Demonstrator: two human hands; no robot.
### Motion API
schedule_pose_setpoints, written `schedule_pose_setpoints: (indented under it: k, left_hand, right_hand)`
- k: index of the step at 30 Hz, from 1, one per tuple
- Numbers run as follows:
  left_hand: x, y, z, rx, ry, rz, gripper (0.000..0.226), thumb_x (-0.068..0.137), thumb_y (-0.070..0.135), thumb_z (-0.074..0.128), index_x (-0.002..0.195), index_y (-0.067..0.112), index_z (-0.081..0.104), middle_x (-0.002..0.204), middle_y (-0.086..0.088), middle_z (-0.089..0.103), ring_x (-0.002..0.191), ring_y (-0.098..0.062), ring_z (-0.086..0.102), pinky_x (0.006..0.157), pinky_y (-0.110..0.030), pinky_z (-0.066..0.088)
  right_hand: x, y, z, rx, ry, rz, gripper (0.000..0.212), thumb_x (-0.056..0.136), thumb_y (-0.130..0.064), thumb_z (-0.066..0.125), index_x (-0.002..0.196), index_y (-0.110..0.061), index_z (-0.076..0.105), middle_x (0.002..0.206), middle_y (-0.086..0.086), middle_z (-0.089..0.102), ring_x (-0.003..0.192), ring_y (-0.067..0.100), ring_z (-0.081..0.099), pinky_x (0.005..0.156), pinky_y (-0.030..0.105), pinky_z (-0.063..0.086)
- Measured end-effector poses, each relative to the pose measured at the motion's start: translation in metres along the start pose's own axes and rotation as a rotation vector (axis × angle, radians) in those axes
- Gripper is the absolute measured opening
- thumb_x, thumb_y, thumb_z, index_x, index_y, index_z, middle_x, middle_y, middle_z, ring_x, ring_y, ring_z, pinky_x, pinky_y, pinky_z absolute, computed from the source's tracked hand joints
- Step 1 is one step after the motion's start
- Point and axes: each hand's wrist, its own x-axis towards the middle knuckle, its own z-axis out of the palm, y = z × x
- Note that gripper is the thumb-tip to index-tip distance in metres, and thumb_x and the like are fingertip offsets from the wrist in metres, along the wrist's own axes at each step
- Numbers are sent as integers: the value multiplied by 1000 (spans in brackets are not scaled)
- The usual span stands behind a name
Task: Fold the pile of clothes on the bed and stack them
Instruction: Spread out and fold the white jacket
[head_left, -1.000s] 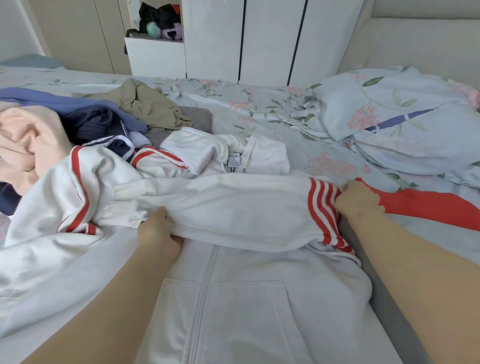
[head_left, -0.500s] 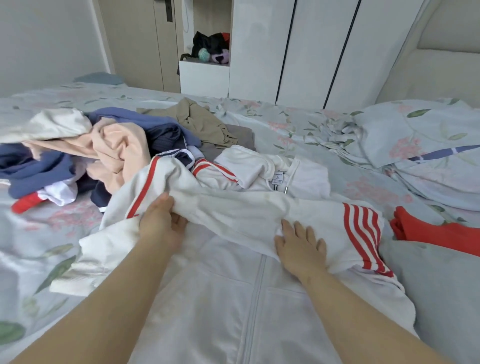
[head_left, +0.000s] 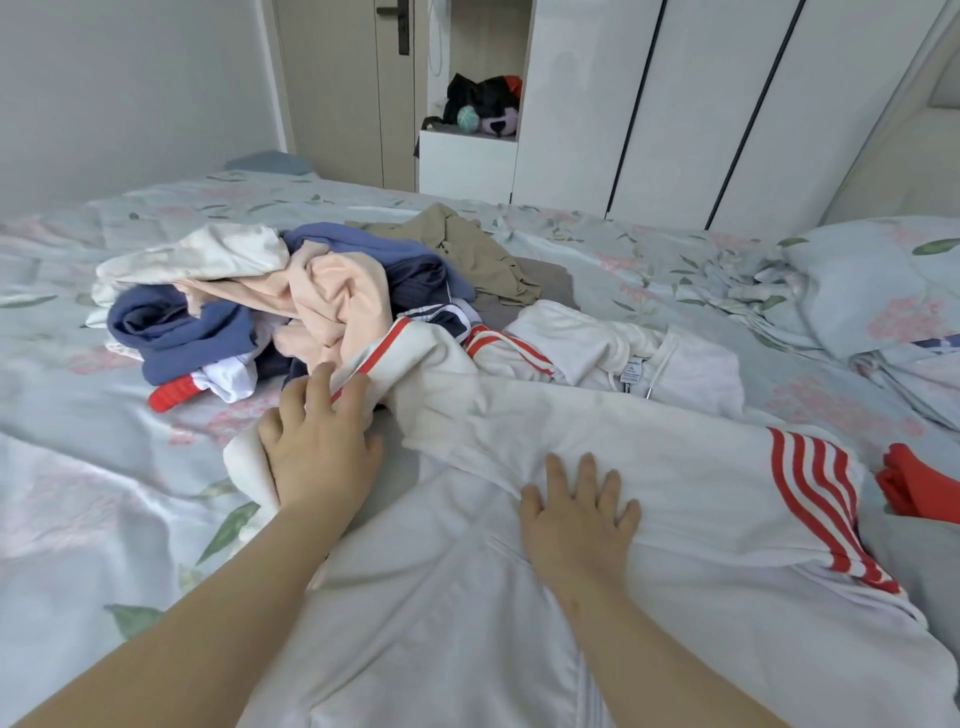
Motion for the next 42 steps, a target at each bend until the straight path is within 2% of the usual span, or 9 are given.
schedule_pose_setpoints:
  k: [3, 6, 10, 14, 19, 22, 28, 35, 42]
  left_hand:
    - [5, -16, -14, 187, -279, -176, 68, 80, 41, 64, 138, 23, 34, 142, -11, 40, 128, -34, 36, 102, -51, 24]
    - [18, -29, -27, 153, -468, -244, 26, 88, 34, 51, 109, 19, 46, 113, -6, 59, 108, -28, 51, 93, -37, 34]
    - [39, -27, -49, -61, -473, -257, 21, 95, 24, 43, 81, 11, 51, 80, -4, 50, 89, -28, 53, 74, -30, 38]
    - [63, -3, -75, -399, -398, -329, 27, 96, 17, 47, 89, -4, 62, 93, -20, 58, 95, -35, 56, 69, -28, 32]
    - [68, 47, -97, -1159, -384, -655, 16, 93, 17, 58, 78, 10, 60, 82, -11, 57, 84, -23, 52, 73, -28, 41]
    - [63, 68, -103, -1356, -520, -821, 13, 93, 22, 59, 90, 10, 60, 84, -8, 58, 82, -24, 55, 74, -29, 45]
    - [46, 80, -117, -1594, -623, -688, 21, 97, 19, 51, 79, 12, 59, 69, -3, 60, 63, -16, 55, 62, -25, 47]
    - [12, 103, -104, -1509, -706, -570, 12, 98, 18, 47, 99, 15, 59, 89, -2, 66, 85, -16, 63, 76, -28, 51]
    - [-28, 100, -48, -1302, -808, -917, 12, 96, 10, 47, 91, 7, 58, 78, -9, 60, 67, -21, 59, 56, -28, 54]
  right_hand:
    - [-1, 0, 1, 1, 7, 1, 54, 99, -48, 16, 150, -38, 5, 160, -2, -9, 146, 27, -10, 116, 50, -6]
    - [-1, 1, 1, -5, -4, 6, 54, 98, -50, 16, 150, -39, 5, 160, -3, -8, 146, 26, -10, 116, 49, -5]
    - [-6, 1, -3, 47, -34, -7, 53, 98, -52, 21, 149, -42, 11, 160, -4, -4, 147, 25, -8, 117, 46, -5]
    - [-13, 6, -18, 170, -81, -5, 51, 96, -54, 31, 145, -42, 27, 159, -8, 8, 147, 21, 0, 118, 41, 0]
    - [-27, -24, -40, 937, -247, -49, 63, 75, -60, 58, 128, -27, 54, 132, -4, 55, 120, 14, 50, 108, 37, 35]
    - [-40, -47, -55, 1066, -408, -177, 38, 90, -26, 55, 126, -16, 53, 114, 0, 62, 99, 16, 60, 85, 28, 49]
    - [-51, -45, -98, 1703, -519, -252, 37, 86, -27, 58, 120, -12, 60, 104, 6, 69, 88, 19, 66, 70, 26, 53]
    - [-34, 77, -134, 2336, -20, 128, 33, 60, -15, 70, 92, -13, 68, 86, 2, 71, 78, 18, 68, 66, 30, 59]
    - [-39, 124, -72, 2015, -25, 730, 17, 95, -26, 54, 88, -11, 51, 76, 4, 49, 65, 15, 46, 63, 26, 45]
